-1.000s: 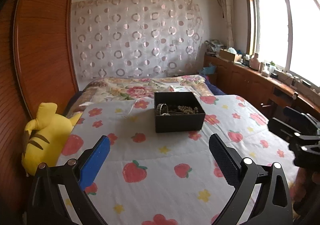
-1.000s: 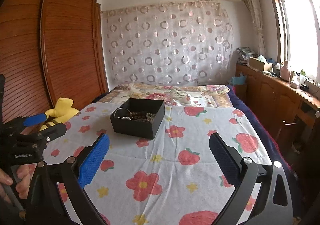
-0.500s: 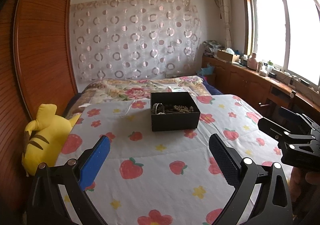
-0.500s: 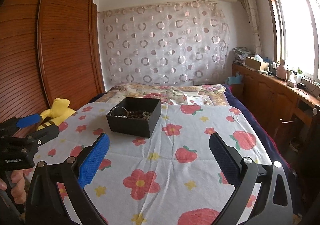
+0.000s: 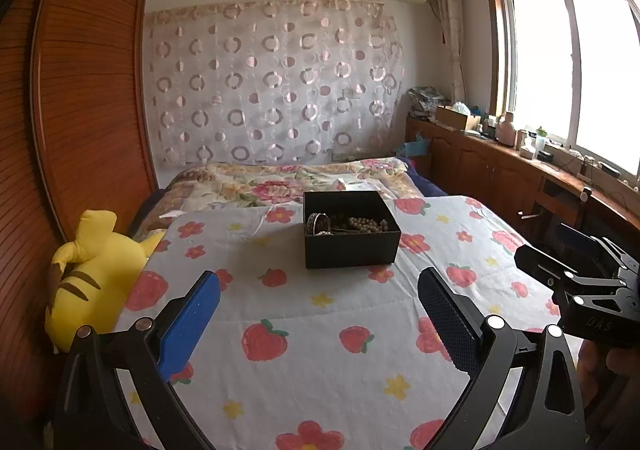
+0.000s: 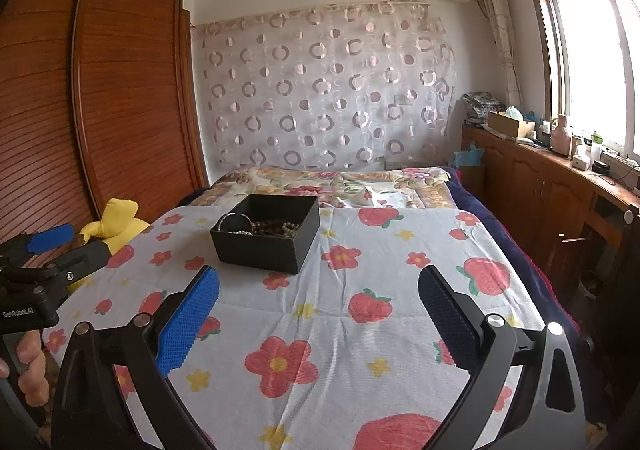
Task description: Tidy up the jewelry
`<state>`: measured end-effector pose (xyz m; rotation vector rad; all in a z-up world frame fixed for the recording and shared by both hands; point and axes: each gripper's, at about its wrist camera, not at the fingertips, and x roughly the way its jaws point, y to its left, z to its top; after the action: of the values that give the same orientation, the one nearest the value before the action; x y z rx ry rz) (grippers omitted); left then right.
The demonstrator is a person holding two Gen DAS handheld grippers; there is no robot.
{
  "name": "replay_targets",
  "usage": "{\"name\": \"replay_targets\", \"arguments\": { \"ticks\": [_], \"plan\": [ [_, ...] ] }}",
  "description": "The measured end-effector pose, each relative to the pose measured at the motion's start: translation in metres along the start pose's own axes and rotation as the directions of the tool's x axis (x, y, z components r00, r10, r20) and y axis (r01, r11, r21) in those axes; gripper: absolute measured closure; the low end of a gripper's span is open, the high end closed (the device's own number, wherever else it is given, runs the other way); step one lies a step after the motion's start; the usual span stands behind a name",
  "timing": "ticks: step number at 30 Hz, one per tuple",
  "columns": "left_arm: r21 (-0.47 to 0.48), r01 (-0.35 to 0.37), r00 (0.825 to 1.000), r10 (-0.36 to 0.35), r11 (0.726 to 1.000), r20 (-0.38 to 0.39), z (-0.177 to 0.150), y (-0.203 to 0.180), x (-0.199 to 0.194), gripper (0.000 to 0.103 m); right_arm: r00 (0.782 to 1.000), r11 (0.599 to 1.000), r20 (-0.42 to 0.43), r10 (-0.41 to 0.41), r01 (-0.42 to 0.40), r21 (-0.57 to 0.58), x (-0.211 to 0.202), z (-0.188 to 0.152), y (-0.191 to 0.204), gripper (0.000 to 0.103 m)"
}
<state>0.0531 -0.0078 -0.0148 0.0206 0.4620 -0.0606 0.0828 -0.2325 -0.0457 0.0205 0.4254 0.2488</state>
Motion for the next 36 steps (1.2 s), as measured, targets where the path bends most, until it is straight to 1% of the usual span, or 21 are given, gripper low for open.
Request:
{"name": "replay_targets", "arguments": {
  "ticks": [32, 36],
  "plan": [
    [0.001, -0.003, 1.0, 0.003, 1.0, 0.001, -0.0014, 0.0001, 0.0004, 0.008, 1.0, 1.0, 0.004, -0.002, 0.002, 0.003, -0.0004, -0.0017, -0.0021, 0.002],
    [-0.004, 0.007, 1.0, -0.007, 1.0, -0.002, 0.0, 0.0009, -0.0004, 0.008, 1.0, 1.0, 0.003, -0.002, 0.002, 0.006, -0.0006, -0.0013, -0.0024, 0.002]
  ]
}}
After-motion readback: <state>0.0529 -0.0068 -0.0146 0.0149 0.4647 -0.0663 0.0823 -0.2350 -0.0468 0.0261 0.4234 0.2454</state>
